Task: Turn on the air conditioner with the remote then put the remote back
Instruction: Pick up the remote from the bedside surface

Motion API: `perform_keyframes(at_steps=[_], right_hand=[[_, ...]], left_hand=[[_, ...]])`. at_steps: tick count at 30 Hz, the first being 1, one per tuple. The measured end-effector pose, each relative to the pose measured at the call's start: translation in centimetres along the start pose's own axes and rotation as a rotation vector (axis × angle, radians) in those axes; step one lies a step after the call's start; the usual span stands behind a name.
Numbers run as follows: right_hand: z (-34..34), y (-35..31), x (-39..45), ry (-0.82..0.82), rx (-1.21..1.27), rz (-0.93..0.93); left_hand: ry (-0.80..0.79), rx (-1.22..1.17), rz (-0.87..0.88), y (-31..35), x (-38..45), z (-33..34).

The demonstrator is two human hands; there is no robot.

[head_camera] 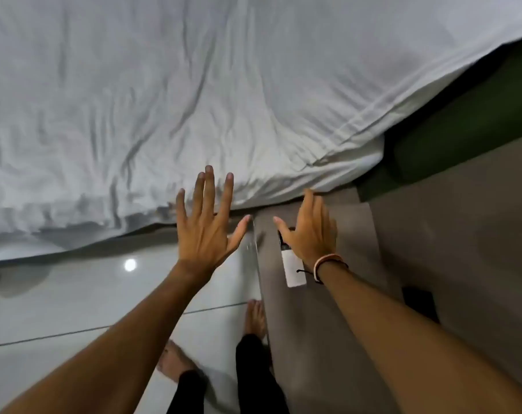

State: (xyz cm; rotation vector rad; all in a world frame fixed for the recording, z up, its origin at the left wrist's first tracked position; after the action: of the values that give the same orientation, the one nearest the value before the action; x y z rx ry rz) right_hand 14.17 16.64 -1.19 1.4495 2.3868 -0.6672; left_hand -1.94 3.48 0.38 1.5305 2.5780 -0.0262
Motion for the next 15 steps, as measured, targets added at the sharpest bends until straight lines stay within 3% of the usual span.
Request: perform_keyframes(at_steps=[1, 9, 15], right_hand=[[2.2, 1.1, 0.8, -0.042, 0.021, 0.040], [14.4, 6.9, 3.1, -0.395, 0.117, 0.313], [17.6, 8.2, 3.6, -0.328, 0.338, 0.370]], left_hand=[[-0.058, -0.002, -0.012, 0.2, 0.0, 2.0], [-0.078, 0.005, 0.096, 0.2, -2.6, 12.5], [-0.162, -0.017, 0.086, -0.2, -3.5, 15.5]])
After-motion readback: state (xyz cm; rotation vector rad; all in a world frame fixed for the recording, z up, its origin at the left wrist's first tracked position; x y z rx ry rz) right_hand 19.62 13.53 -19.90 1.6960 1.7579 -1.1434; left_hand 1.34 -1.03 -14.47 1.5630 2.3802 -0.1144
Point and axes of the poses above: each hand's wrist, its own x-axis towards the middle knuckle, its own z-axis out of the palm, y = z × x, the point moved 4 cm from there along x, towards the middle knuckle, and after that the axes turned 13 degrees about -y, right-handed, at the moved point
